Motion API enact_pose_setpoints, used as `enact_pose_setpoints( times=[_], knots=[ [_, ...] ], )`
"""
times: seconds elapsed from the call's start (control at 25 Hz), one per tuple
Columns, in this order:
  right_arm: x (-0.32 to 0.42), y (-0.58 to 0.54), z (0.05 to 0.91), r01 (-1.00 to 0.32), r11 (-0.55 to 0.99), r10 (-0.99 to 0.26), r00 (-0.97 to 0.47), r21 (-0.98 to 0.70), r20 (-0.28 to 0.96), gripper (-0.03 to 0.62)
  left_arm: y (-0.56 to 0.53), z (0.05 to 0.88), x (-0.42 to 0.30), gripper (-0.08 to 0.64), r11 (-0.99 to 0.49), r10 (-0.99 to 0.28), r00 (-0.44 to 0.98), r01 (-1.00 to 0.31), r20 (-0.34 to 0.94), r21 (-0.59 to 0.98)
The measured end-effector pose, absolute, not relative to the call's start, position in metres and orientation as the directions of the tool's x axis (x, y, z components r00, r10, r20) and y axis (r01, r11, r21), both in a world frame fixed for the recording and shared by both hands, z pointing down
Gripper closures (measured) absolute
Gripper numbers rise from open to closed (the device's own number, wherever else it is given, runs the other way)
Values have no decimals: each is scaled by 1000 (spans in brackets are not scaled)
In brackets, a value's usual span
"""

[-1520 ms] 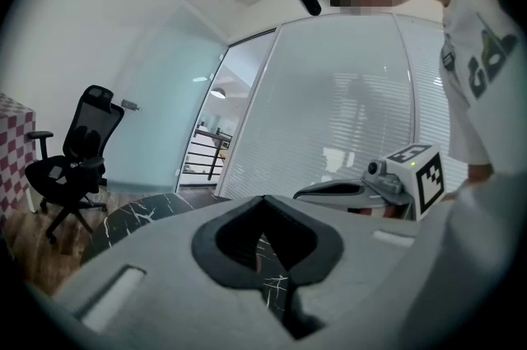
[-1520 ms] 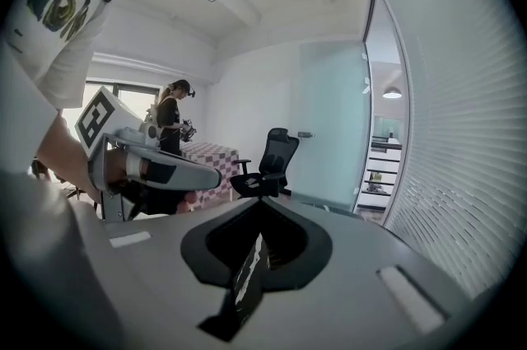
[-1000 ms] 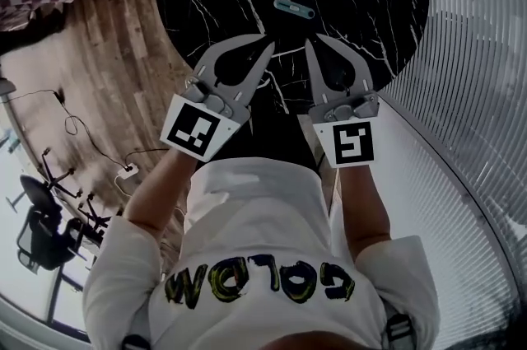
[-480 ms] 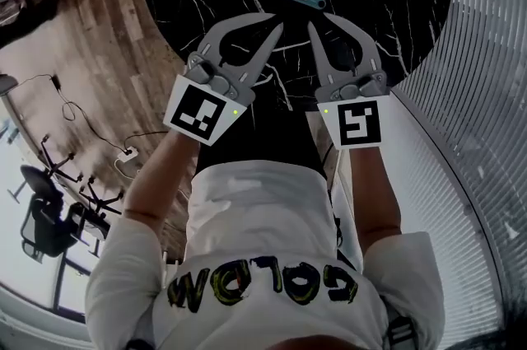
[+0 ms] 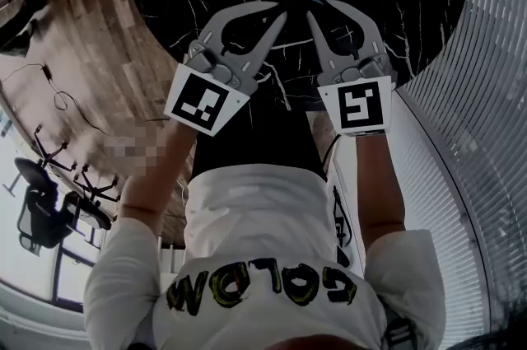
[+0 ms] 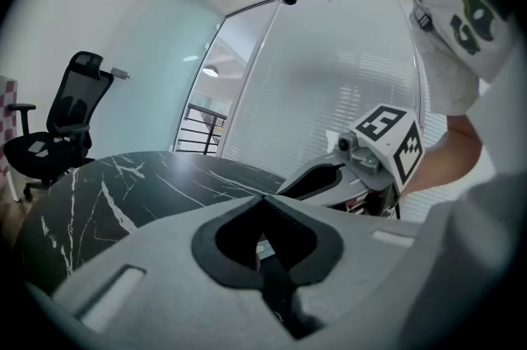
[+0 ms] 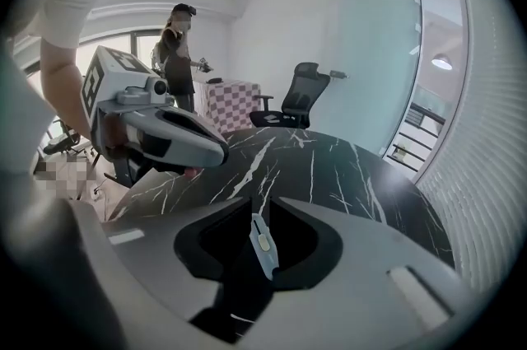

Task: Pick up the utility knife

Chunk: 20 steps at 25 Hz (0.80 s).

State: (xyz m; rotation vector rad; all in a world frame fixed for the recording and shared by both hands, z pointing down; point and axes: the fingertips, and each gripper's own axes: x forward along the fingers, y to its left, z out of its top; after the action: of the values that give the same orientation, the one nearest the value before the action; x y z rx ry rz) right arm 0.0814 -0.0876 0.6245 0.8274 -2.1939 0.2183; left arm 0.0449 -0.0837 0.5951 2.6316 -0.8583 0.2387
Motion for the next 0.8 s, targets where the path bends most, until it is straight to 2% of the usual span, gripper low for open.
enact_pose_setpoints(
  times=[0.8],
  knots=[
    [97, -91, 715, -541, 840, -315, -423, 43, 850, 460, -85, 657, 53, 557, -729, -511, 796, -602, 324, 327]
  ],
)
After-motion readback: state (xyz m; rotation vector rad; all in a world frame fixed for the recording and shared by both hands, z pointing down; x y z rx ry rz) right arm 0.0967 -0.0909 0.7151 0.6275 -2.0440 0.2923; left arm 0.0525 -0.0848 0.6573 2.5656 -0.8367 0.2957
